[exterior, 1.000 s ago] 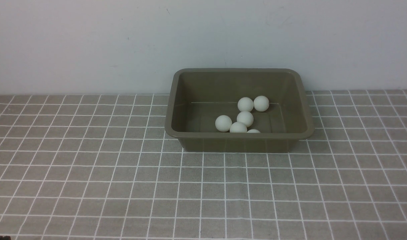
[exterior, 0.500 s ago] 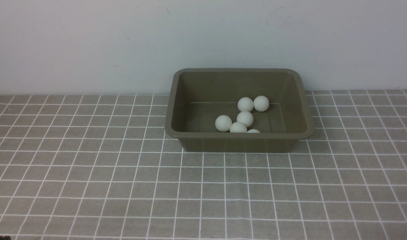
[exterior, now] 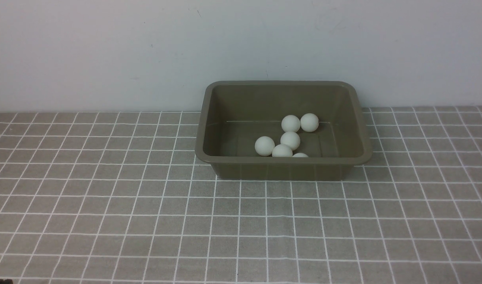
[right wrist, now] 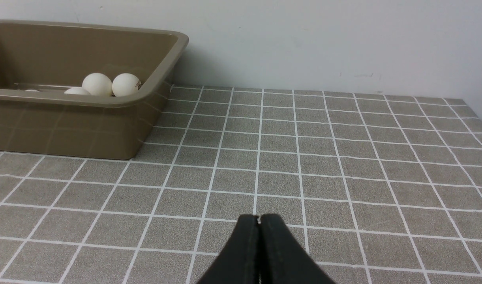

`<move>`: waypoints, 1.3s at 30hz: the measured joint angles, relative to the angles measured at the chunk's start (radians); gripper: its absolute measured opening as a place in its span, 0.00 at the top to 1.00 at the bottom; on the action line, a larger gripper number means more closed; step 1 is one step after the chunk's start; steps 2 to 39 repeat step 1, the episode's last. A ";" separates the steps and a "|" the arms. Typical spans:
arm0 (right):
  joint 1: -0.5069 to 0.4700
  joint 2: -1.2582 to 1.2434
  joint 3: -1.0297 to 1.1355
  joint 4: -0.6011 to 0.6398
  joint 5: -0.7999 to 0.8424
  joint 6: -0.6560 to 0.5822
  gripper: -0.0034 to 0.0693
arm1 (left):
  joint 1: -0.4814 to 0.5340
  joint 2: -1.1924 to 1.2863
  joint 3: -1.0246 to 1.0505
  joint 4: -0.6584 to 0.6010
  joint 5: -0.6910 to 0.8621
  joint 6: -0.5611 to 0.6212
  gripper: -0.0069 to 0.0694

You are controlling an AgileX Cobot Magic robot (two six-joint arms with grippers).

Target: Put the table tennis balls into the box on the grey coffee tablecloth.

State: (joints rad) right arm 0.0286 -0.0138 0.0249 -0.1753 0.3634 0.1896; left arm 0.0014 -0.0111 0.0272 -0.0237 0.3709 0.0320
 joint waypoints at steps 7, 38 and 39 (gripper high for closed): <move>0.000 0.000 0.000 0.000 0.000 0.000 0.97 | 0.000 0.000 0.000 0.000 0.000 0.000 0.92; 0.000 0.000 0.000 0.000 0.000 0.000 0.97 | 0.000 0.000 0.000 0.000 0.000 0.000 0.92; 0.000 0.000 0.000 0.000 0.000 0.000 0.97 | 0.000 0.000 0.000 0.000 0.000 0.000 0.92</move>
